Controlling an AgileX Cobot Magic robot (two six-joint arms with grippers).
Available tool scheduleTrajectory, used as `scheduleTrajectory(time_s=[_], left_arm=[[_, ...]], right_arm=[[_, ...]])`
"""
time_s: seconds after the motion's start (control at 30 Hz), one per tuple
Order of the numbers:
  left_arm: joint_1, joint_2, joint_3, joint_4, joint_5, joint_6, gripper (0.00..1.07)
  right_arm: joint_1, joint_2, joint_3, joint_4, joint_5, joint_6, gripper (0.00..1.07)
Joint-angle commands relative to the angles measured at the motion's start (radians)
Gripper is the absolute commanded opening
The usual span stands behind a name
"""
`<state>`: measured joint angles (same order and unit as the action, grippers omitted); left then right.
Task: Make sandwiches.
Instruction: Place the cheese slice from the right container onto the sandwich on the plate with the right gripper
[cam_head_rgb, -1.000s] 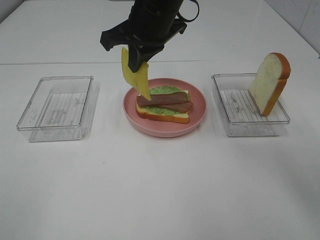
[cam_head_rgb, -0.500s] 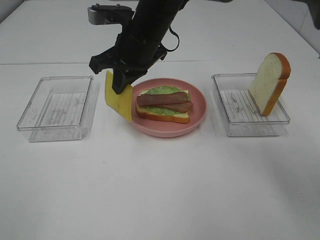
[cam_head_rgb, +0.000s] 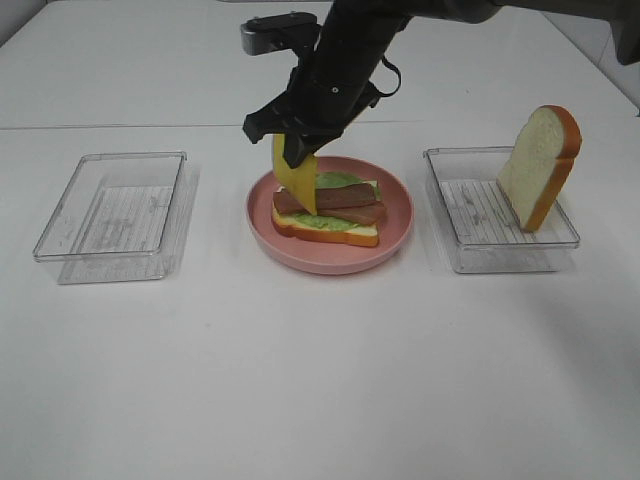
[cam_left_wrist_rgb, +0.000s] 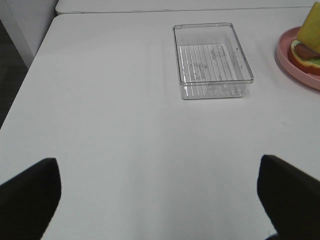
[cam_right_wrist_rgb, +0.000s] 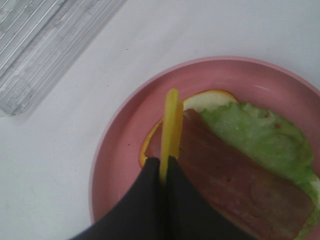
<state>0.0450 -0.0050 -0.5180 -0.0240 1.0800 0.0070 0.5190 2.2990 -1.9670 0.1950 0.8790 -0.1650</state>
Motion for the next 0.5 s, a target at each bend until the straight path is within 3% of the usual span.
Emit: scheduleTrajectory(time_s=[0.03,0.3,0.5], left_arm=[[0.003,-0.013,0.002,-0.001,-0.006,-0.007,1.01],[0.003,-0.013,0.002,-0.001,-0.006,-0.007,1.01],[0.003,-0.013,0.002,-0.001,-0.006,-0.007,1.01]], right_arm=[[-0.044,0.027,-0.003,0.089,0.006,-0.024,0.0],[-0.045,0.062,-0.003,0.044,-0.004,-0.01,0.0],[-0.045,0.073,-0.003,-0.21,-0.028,0.152,0.0]])
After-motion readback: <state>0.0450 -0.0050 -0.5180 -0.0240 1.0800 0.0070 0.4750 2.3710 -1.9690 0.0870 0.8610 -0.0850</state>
